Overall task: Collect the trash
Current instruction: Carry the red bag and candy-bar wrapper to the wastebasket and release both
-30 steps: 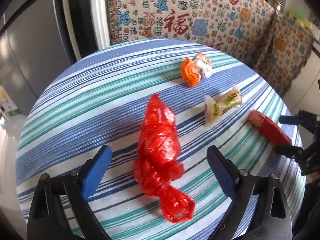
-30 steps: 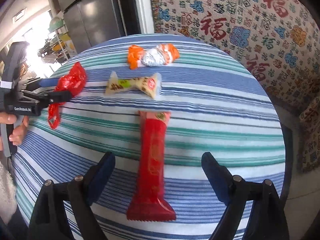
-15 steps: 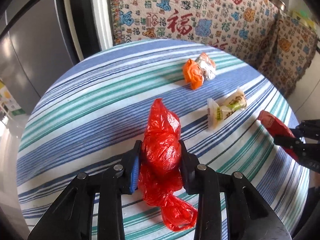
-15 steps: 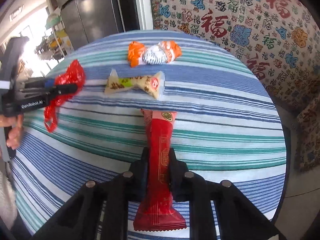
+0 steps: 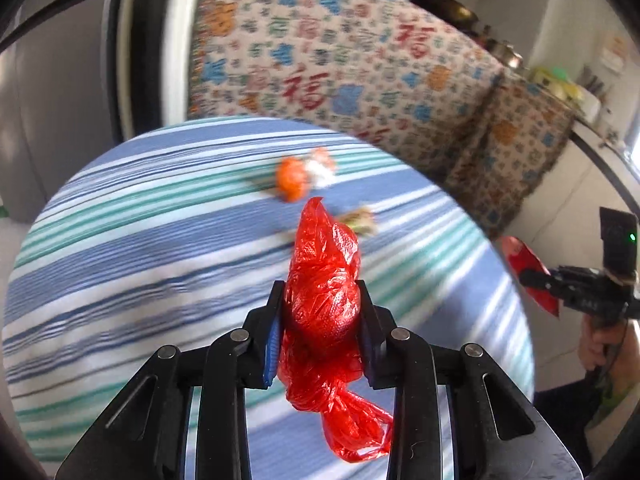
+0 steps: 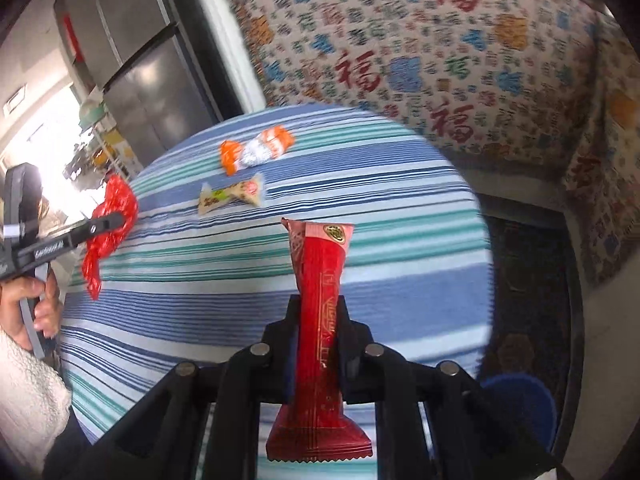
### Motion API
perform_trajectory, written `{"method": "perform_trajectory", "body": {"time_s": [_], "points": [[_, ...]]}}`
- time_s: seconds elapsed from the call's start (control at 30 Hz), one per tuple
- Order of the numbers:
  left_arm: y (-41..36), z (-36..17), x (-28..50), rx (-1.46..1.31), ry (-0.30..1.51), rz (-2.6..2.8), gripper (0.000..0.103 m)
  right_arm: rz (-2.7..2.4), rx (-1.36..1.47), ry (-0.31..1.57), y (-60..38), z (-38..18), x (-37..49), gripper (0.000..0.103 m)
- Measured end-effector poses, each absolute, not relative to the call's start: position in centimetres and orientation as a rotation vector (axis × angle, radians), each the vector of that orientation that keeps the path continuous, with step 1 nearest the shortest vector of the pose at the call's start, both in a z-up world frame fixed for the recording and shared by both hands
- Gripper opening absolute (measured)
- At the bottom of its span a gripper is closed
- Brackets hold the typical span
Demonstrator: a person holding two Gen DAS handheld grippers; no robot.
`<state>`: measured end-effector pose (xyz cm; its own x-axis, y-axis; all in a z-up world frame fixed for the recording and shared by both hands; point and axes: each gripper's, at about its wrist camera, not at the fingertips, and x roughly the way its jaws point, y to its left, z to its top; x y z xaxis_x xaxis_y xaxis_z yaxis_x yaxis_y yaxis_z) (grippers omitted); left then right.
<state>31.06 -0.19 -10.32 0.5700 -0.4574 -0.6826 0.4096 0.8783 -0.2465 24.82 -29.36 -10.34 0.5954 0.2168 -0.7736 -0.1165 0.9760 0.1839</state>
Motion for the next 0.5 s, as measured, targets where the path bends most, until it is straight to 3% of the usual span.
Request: {"method": "perform_trajectory", "body": {"time_s": [0.23, 0.5], "points": [[-13.8, -8.1, 24.6, -0.025, 0.799, -0.804, 0.031, -0.020, 0.149, 0.896, -39.2, -9.0, 18.5, 0.014], [-30.0, -10.2, 19.9, 0.055, 0.855, -1.034, 0.032, -0.195, 0.284, 0.974, -48.9, -13.6, 12.8, 0.014]]}}
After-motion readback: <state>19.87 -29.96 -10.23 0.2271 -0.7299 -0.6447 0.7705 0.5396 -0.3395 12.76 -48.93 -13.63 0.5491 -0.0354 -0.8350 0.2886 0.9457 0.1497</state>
